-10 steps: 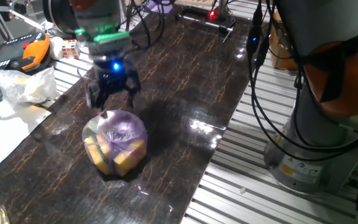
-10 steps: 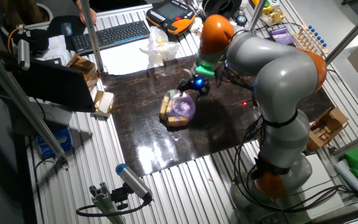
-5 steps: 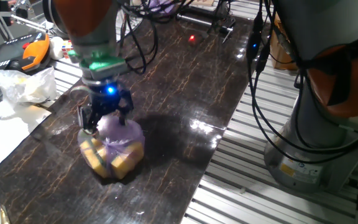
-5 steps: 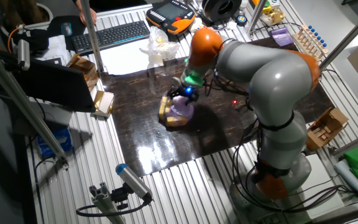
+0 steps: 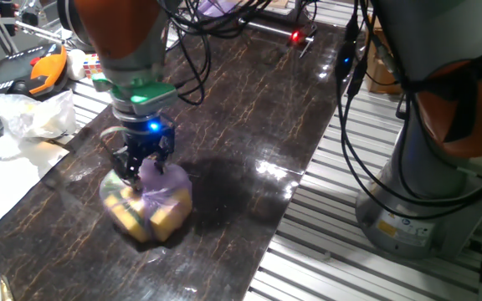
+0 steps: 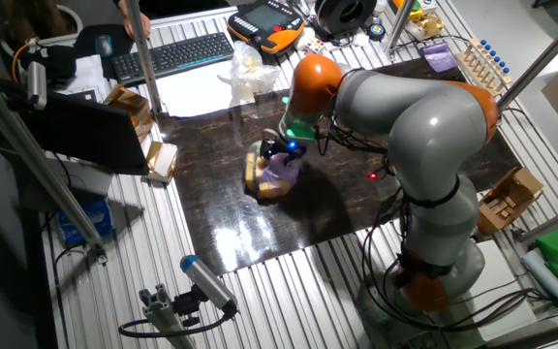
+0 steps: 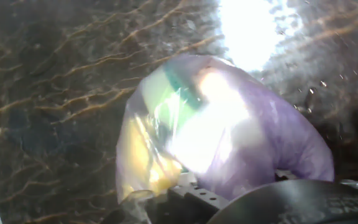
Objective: Pick up a bag of things
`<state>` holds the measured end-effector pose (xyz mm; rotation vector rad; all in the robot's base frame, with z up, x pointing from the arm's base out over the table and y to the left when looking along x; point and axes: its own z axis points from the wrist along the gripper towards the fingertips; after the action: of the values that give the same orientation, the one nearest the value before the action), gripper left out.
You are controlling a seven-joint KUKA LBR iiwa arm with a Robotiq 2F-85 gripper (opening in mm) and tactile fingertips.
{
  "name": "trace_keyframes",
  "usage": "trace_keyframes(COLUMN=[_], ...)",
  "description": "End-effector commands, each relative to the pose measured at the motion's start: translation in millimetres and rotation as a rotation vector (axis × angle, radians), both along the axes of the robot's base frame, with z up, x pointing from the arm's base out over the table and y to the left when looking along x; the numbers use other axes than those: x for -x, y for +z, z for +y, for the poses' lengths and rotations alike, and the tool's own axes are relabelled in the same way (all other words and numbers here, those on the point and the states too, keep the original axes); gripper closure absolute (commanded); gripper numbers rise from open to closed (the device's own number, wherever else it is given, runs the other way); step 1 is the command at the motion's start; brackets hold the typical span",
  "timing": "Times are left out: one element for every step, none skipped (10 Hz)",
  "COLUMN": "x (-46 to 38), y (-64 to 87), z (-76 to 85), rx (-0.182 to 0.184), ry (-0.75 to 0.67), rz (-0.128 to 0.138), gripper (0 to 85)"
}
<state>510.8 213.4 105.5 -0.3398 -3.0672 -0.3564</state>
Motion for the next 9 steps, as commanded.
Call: trace_keyframes(x=[-0.3,-0.8,-2.0,-3.4,-5.3,-7.1,-9.2,-10.8,-10.8], y=[0.5,2.8,6.8,11.0,16.1,20.0,24.5,29.9,35.5], z=[0.1,-0.1,-0.7,-1.6,-2.7,-3.8,-5.2,-6.7,-8.1], rx=[0.001,0.011,0.014,0.015,0.016,0.018,0.017,0.015,0.013], ry=[0.012,0.026,0.037,0.048,0.060,0.067,0.078,0.084,0.085], rz=[-0.003,-0.003,0.004,0.011,0.022,0.024,0.029,0.037,0.042], gripper=[84.3,84.3,84.3,84.3,84.3,84.3,84.3,84.3,84.3])
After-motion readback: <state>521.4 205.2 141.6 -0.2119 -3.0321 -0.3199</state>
